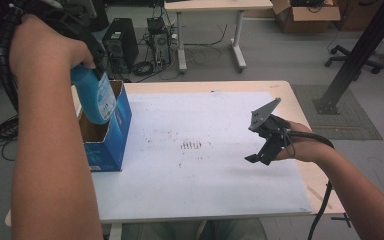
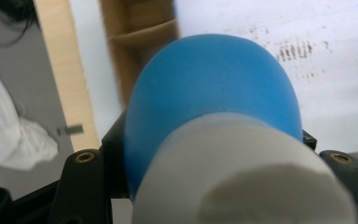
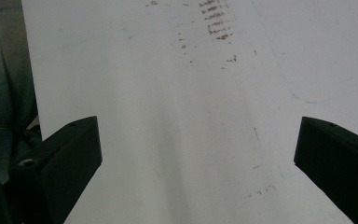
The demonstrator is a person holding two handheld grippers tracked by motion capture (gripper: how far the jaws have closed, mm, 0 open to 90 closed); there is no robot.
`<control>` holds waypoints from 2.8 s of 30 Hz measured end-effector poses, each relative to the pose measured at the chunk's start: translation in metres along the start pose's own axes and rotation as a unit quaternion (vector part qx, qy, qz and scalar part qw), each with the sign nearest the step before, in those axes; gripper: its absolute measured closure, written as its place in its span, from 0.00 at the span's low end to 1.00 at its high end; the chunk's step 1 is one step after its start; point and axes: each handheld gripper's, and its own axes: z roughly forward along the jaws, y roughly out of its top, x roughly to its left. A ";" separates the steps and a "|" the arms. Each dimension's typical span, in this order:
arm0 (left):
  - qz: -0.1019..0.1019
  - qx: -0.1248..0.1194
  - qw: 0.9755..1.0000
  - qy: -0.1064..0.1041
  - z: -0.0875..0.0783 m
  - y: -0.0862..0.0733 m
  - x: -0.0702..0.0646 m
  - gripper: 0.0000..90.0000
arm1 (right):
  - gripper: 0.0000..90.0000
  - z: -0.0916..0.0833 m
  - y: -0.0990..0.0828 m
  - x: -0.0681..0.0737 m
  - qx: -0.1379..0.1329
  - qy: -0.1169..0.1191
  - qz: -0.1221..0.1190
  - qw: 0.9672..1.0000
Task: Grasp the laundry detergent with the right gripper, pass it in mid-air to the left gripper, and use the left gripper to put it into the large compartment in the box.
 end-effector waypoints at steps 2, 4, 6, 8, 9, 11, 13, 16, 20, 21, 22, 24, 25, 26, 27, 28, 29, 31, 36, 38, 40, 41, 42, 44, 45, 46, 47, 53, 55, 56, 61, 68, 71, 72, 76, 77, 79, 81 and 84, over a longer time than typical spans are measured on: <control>-0.022 0.003 1.000 0.001 -0.002 0.000 0.008 0.44 | 0.01 0.001 0.000 0.000 0.003 0.002 0.001 1.000; -0.042 0.005 0.999 0.003 -0.003 0.000 0.016 0.44 | 0.01 0.002 0.001 0.000 0.003 0.002 0.000 1.000; -0.054 0.007 0.998 0.004 -0.002 0.000 0.022 0.44 | 0.01 0.003 0.001 0.000 0.004 0.002 0.000 1.000; -0.065 0.007 0.998 0.006 -0.001 0.000 0.028 0.44 | 0.01 0.004 0.001 -0.001 0.003 0.002 0.002 1.000; -0.069 0.008 0.998 0.007 0.001 0.001 0.030 0.44 | 0.01 0.004 0.001 -0.001 0.004 0.002 0.001 1.000; -0.072 0.010 0.997 0.007 0.006 0.001 0.034 0.44 | 0.01 0.005 0.001 -0.001 0.005 0.003 0.003 1.000; -0.073 0.011 0.997 0.004 0.011 0.002 0.038 0.44 | 0.01 0.006 0.001 -0.002 0.007 0.003 0.004 1.000; -0.071 0.005 0.997 0.000 0.019 0.002 0.042 0.44 | 0.01 0.008 0.001 -0.003 0.011 0.005 0.003 1.000; -0.068 0.006 0.998 -0.002 0.030 0.003 0.046 0.44 | 0.01 0.008 0.001 -0.003 0.016 0.007 0.005 1.000; -0.069 0.007 0.998 -0.002 0.032 0.004 0.047 0.44 | 0.01 0.008 0.002 -0.002 0.017 0.007 0.005 1.000; -0.068 0.006 0.998 -0.001 0.034 0.004 0.048 0.44 | 0.01 0.008 0.002 -0.002 0.018 0.007 0.005 1.000; -0.067 0.010 0.998 -0.001 0.037 0.006 0.049 0.44 | 0.01 0.007 0.002 -0.002 0.019 0.006 0.004 1.000; -0.066 0.010 0.998 0.000 0.039 0.007 0.050 0.44 | 0.01 0.007 0.002 -0.002 0.018 0.006 0.005 1.000; -0.065 0.012 0.998 0.000 0.041 0.008 0.050 0.44 | 0.01 0.006 0.002 -0.001 0.019 0.006 0.007 1.000; -0.063 0.014 0.998 0.000 0.043 0.009 0.050 0.44 | 0.01 0.006 0.003 -0.001 0.020 0.005 0.006 1.000; -0.062 0.013 0.998 -0.001 0.045 0.009 0.051 0.44 | 0.01 0.006 0.003 -0.001 0.020 0.006 0.007 1.000; -0.062 0.012 0.998 -0.002 0.047 0.009 0.051 0.44 | 0.01 0.006 0.002 0.000 0.019 0.006 0.007 1.000; -0.060 0.013 0.998 -0.004 0.050 0.010 0.052 0.44 | 0.01 0.006 0.002 0.001 0.021 0.007 0.006 1.000; -0.061 0.015 0.998 -0.003 0.059 0.009 0.054 0.44 | 0.01 0.006 0.002 0.002 0.021 0.007 0.006 1.000; -0.062 0.021 0.998 -0.005 0.068 0.010 0.057 0.44 | 0.01 0.005 0.001 0.002 0.021 0.007 0.008 1.000; -0.061 0.023 0.998 -0.007 0.075 0.010 0.058 0.44 | 0.01 0.005 0.001 0.002 0.020 0.006 0.008 1.000; -0.061 0.025 0.998 -0.008 0.078 0.010 0.058 0.44 | 0.01 0.005 0.000 0.002 0.020 0.007 0.008 1.000; -0.060 0.027 0.998 -0.008 0.082 0.010 0.058 0.44 | 0.01 0.005 0.000 0.002 0.018 0.007 0.009 1.000; -0.059 0.028 0.998 -0.009 0.085 0.010 0.058 0.44 | 0.01 0.005 0.000 0.002 0.019 0.007 0.009 1.000; -0.059 0.028 0.998 -0.011 0.090 0.011 0.058 0.44 | 0.01 0.006 -0.001 0.002 0.019 0.007 0.010 1.000; -0.059 0.030 0.998 -0.011 0.093 0.011 0.058 0.44 | 0.01 0.006 -0.002 0.002 0.020 0.008 0.010 1.000; -0.058 0.031 0.998 -0.012 0.096 0.011 0.058 0.44 | 0.01 0.007 -0.002 0.003 0.022 0.009 0.010 1.000; -0.057 0.036 0.998 -0.011 0.113 0.011 0.059 0.44 | 0.01 0.009 -0.002 0.003 0.022 0.010 0.009 1.000; -0.057 0.040 0.998 -0.010 0.119 0.011 0.059 0.44 | 0.01 0.010 -0.002 0.003 0.022 0.011 0.010 1.000; -0.058 0.041 0.997 -0.011 0.121 0.011 0.059 0.44 | 0.01 0.010 -0.002 0.003 0.022 0.011 0.010 1.000; -0.059 0.048 0.997 -0.013 0.136 0.010 0.059 0.44 | 0.01 0.012 -0.001 0.004 0.021 0.013 0.010 1.000; -0.060 0.057 0.996 -0.018 0.158 0.008 0.056 0.44 | 0.01 0.012 -0.001 0.004 0.020 0.014 0.007 1.000; -0.059 0.060 0.996 -0.018 0.167 0.008 0.055 0.44 | 0.01 0.012 -0.001 0.004 0.020 0.014 0.008 1.000; -0.060 0.060 0.996 -0.018 0.168 0.008 0.055 0.44 | 0.01 0.011 -0.001 0.004 0.019 0.014 0.009 1.000; -0.058 0.064 0.996 -0.019 0.179 0.007 0.053 0.44 | 0.01 0.011 -0.001 0.004 0.018 0.013 0.009 1.000; -0.058 0.065 0.996 -0.019 0.180 0.007 0.053 0.44 | 0.01 0.010 -0.002 0.004 0.019 0.013 0.011 1.000; -0.057 0.065 0.996 -0.020 0.185 0.007 0.053 0.44 | 0.01 0.011 -0.002 0.004 0.018 0.013 0.010 1.000; -0.056 0.068 0.996 -0.019 0.190 0.007 0.052 0.44 | 0.01 0.012 -0.002 0.004 0.018 0.015 0.011 1.000; -0.057 0.071 0.996 -0.020 0.196 0.007 0.052 0.44 | 0.01 0.013 -0.003 0.004 0.020 0.016 0.012 1.000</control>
